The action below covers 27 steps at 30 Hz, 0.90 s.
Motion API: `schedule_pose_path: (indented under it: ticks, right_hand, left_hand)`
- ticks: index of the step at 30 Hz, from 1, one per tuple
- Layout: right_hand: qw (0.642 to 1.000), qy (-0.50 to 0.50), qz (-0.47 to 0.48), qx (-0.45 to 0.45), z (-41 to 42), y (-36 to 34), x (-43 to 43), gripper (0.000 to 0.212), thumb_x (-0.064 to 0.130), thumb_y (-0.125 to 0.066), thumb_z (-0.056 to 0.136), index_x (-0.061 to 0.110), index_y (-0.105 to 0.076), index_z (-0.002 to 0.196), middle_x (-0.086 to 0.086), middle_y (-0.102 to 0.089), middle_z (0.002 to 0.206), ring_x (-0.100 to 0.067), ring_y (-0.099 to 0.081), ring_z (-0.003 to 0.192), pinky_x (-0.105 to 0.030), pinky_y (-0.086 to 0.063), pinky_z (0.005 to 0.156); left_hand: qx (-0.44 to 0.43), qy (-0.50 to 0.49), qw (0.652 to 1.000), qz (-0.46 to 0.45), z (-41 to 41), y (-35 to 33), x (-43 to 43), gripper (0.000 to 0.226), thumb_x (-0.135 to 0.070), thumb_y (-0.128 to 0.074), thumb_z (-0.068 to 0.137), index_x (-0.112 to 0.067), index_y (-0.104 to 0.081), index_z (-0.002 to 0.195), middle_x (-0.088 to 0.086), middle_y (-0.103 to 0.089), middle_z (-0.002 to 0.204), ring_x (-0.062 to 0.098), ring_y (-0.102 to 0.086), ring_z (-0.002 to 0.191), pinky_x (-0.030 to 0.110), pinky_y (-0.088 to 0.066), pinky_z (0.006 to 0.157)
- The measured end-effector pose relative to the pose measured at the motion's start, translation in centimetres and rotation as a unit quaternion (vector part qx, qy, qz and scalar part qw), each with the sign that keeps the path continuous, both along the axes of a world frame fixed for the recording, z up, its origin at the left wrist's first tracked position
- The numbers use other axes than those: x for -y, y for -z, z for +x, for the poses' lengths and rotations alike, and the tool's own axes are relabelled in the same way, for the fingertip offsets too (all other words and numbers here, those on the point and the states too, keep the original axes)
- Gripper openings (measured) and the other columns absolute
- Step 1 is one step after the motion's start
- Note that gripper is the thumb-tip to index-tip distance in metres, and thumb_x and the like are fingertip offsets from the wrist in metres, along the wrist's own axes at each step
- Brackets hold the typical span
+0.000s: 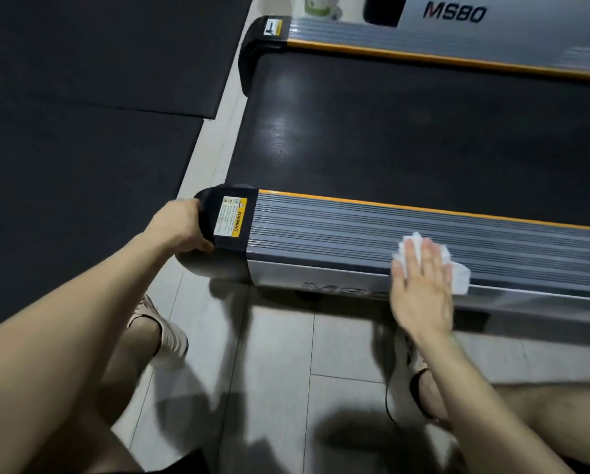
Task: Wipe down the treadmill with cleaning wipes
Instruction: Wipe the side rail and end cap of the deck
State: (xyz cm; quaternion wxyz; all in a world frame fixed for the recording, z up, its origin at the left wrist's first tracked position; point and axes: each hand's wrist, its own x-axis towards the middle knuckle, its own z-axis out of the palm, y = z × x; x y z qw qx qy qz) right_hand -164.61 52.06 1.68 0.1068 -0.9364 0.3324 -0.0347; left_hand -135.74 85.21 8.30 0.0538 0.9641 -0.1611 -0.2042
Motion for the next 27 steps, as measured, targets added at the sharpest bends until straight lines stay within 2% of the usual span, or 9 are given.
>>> schedule_pose_path:
  ticks: [2, 5, 8, 11, 13, 16, 19, 23, 27]
  right_hand:
    - [0.998, 0.061, 0.000, 0.005, 0.2, 0.1, -0.8, 0.074, 0.057, -0.018, 0.108, 0.016, -0.020, 0.170, -0.010, -0.015, 0.178, -0.025, -0.006, 0.165, -0.054, -0.009, 0.133]
    - [0.987, -0.148, -0.033, 0.053, 4.3, 0.7, -9.4, 0.075, 0.013, -0.059, 0.096, 0.008, -0.032, 0.165, -0.012, -0.028, 0.174, -0.032, -0.020, 0.162, -0.051, -0.017, 0.132]
    - [0.915, -0.381, 0.134, 0.000, 6.7, -1.0, -17.5, 0.086, -0.004, -0.056, 0.083, 0.029, -0.042, 0.162, 0.003, -0.044, 0.166, -0.023, -0.043, 0.152, -0.043, -0.042, 0.122]
    - [0.867, -0.458, 0.185, -0.064, 3.9, -1.5, -18.9, 0.075, -0.004, -0.055, 0.085, 0.028, -0.053, 0.153, -0.001, -0.059, 0.150, -0.026, -0.052, 0.142, -0.044, -0.051, 0.110]
    - [0.885, -0.397, 0.234, -0.064, 0.9, -1.0, -16.0, 0.077, -0.006, -0.051, 0.086, 0.031, -0.054, 0.153, -0.003, -0.057, 0.154, -0.025, -0.050, 0.144, -0.040, -0.045, 0.116]
    - [0.942, -0.203, 0.267, -0.014, -1.7, -1.6, -8.9, 0.065, 0.005, -0.047, 0.098, 0.047, -0.058, 0.145, 0.001, -0.075, 0.126, -0.025, -0.072, 0.106, -0.031, -0.056, 0.087]
    - [0.948, -0.032, 0.309, 0.075, -2.7, -3.9, -4.3, 0.050, 0.011, -0.045, 0.105, 0.043, -0.068, 0.136, 0.006, -0.076, 0.111, -0.008, -0.070, 0.089, -0.008, -0.048, 0.071]
    - [0.936, -0.220, 0.261, -0.081, -3.0, -6.4, -4.7, 0.052, 0.008, -0.045, 0.102, 0.038, -0.070, 0.136, 0.004, -0.075, 0.106, -0.006, -0.069, 0.085, -0.015, -0.050, 0.077]
    - [0.959, -0.026, 0.162, 0.231, 0.1, -7.0, -3.1, 0.055, 0.001, -0.046, 0.102, 0.024, -0.058, 0.151, -0.005, -0.068, 0.137, -0.021, -0.062, 0.113, -0.034, -0.049, 0.094]
  left_hand:
    - [0.026, 0.029, 0.999, 0.009, -0.9, 0.1, 0.8, 0.075, -0.021, -0.096, 0.071, -0.018, -0.063, 0.138, 0.013, -0.065, 0.125, 0.036, -0.065, 0.113, 0.046, -0.058, 0.092]
    - [0.064, 0.067, 0.995, 0.030, -2.4, 0.8, 1.0, 0.058, -0.013, -0.076, 0.085, -0.023, -0.062, 0.140, 0.011, -0.059, 0.123, 0.037, -0.064, 0.112, 0.049, -0.059, 0.090]
    - [0.055, 0.089, 0.994, 0.042, -3.4, 1.0, 0.9, 0.055, -0.017, -0.074, 0.082, -0.027, -0.064, 0.135, 0.007, -0.056, 0.119, 0.037, -0.066, 0.104, 0.049, -0.061, 0.083]
    - [0.033, 0.135, 0.988, 0.063, -4.0, -1.0, 2.2, 0.055, -0.025, -0.080, 0.081, -0.031, -0.067, 0.134, 0.002, -0.057, 0.116, 0.033, -0.066, 0.106, 0.044, -0.060, 0.084]
    - [0.031, 0.160, 0.985, 0.064, -4.3, -2.1, 3.3, 0.052, -0.028, -0.082, 0.083, -0.031, -0.069, 0.133, 0.004, -0.062, 0.120, 0.032, -0.065, 0.114, 0.040, -0.057, 0.085]
    - [0.042, 0.179, 0.981, 0.058, -4.8, -2.6, 4.7, 0.045, -0.032, -0.079, 0.085, -0.032, -0.070, 0.129, 0.005, -0.067, 0.124, 0.032, -0.064, 0.118, 0.042, -0.058, 0.086]
    - [0.042, 0.189, 0.980, 0.051, -5.7, -2.6, 5.5, 0.033, -0.043, -0.076, 0.089, -0.033, -0.071, 0.120, 0.004, -0.067, 0.118, 0.032, -0.066, 0.112, 0.047, -0.060, 0.086]
    - [0.050, 0.200, 0.978, 0.042, -7.1, -3.2, 5.4, 0.038, -0.054, -0.070, 0.094, -0.030, -0.070, 0.124, 0.005, -0.065, 0.117, 0.033, -0.066, 0.111, 0.047, -0.061, 0.086]
    - [0.062, 0.178, 0.982, 0.009, -7.5, -3.2, 5.1, 0.049, -0.049, -0.070, 0.096, -0.028, -0.063, 0.139, 0.007, -0.060, 0.129, 0.036, -0.065, 0.118, 0.046, -0.058, 0.090]
